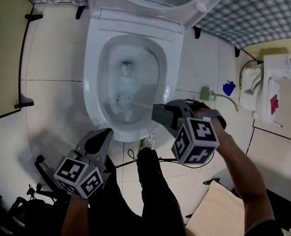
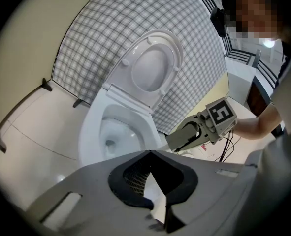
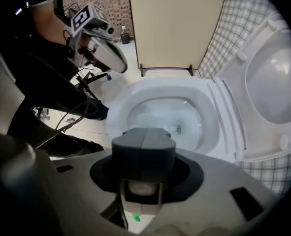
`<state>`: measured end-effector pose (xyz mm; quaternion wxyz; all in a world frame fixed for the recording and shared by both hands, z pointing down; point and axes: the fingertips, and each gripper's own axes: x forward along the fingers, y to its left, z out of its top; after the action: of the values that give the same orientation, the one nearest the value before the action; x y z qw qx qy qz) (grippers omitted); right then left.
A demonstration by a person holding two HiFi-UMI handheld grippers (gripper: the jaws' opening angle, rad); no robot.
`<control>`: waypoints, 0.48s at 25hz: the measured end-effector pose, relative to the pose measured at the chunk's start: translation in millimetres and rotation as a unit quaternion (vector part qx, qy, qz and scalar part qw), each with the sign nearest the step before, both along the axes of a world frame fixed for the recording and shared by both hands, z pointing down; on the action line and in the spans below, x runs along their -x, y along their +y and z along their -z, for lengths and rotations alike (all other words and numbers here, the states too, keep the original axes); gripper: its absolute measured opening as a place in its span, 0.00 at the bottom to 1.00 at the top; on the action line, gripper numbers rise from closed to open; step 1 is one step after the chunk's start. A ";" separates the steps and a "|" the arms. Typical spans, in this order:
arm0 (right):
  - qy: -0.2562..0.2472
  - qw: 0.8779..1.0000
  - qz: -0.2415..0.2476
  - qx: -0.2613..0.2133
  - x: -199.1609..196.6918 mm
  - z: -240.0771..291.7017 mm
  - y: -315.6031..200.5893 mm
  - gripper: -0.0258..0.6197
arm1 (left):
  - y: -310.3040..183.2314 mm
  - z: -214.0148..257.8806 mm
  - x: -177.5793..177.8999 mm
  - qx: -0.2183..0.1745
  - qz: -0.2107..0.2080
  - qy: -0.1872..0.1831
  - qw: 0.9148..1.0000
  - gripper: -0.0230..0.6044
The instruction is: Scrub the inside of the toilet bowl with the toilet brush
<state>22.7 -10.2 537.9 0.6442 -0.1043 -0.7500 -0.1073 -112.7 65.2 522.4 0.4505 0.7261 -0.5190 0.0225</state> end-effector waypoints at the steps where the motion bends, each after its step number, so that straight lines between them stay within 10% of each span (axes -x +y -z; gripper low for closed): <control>1: 0.004 1.000 0.012 0.003 -3.9 6.3 5.6 0.33 | -0.8 1.8 -1.3 -0.002 0.000 0.002 1.000 0.05; 12: 0.070 0.991 0.113 -0.018 -21.4 30.4 7.7 0.33 | -1.8 10.7 -0.9 -0.008 -0.007 -0.002 1.000 0.05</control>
<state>44.1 -2.4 507.5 0.6808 -0.1842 -0.6844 -0.1850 -111.8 63.4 511.7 0.4436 0.7334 -0.5147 0.0226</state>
